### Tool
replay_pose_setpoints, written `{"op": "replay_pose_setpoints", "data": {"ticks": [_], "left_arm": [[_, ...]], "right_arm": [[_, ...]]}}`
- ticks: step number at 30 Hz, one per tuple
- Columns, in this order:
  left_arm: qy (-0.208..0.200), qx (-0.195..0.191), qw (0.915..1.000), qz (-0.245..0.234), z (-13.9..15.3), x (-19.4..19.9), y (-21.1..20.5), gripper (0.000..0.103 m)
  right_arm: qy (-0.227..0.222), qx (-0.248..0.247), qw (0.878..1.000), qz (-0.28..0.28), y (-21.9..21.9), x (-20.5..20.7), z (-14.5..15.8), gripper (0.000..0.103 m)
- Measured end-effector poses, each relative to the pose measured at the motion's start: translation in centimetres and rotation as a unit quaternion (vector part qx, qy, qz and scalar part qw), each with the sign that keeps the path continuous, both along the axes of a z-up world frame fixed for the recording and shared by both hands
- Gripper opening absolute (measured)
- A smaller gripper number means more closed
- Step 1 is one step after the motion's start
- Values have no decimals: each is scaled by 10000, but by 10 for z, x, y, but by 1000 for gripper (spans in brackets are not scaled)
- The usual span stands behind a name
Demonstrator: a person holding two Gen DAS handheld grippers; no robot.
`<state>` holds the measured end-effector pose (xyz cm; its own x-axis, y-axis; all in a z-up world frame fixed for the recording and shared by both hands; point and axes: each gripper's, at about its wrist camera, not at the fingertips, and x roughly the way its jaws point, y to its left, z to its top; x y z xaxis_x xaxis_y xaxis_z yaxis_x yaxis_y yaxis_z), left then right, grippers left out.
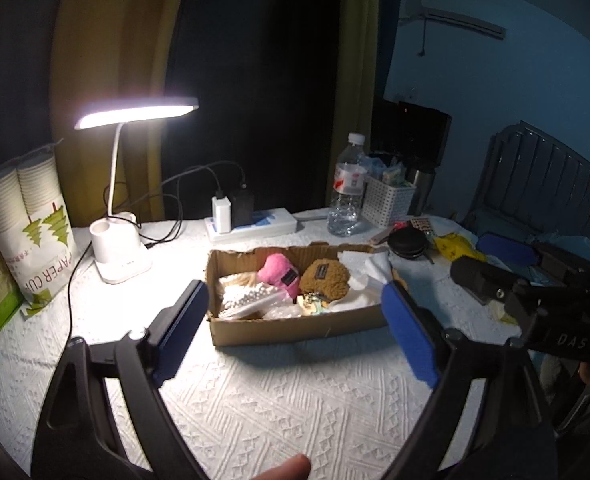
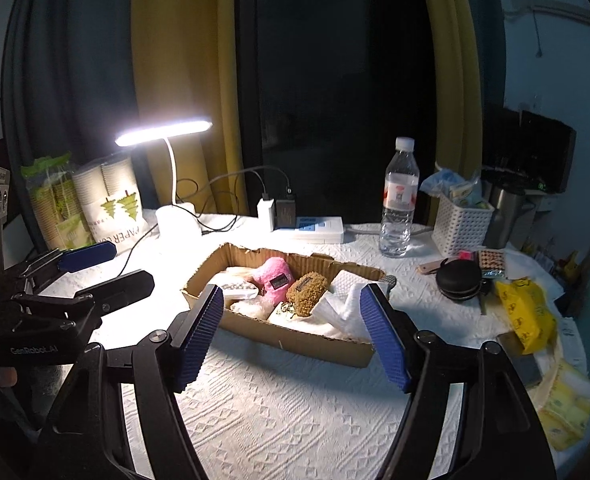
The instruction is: Organize soft objects
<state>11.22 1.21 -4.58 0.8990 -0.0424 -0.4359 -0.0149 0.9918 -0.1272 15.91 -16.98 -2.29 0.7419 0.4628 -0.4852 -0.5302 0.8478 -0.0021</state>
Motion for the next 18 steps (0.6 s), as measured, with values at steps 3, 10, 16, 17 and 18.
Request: {"op": "replay_pose_setpoints", "data": {"ticks": [3, 10, 16, 17, 18], "left_arm": [[-109, 78, 9999, 31, 9, -13, -5, 89], [-411, 254, 9987, 135, 35, -45, -15, 90], [-792, 423, 9957, 220, 58, -72, -23, 90], [-832, 495, 9949, 275, 61, -75, -25, 90], [-877, 551, 9941, 318, 64, -78, -27, 90]], "right_arm": [[-127, 52, 9999, -26, -7, -14, 8, 74], [-478, 110, 9988, -72, -18, -49, 32, 74], [-819, 122, 9965, -101, -21, -78, 55, 77], [-880, 127, 9960, -120, -22, -84, 60, 82], [-932, 138, 9955, -124, -23, -89, 64, 84]]}}
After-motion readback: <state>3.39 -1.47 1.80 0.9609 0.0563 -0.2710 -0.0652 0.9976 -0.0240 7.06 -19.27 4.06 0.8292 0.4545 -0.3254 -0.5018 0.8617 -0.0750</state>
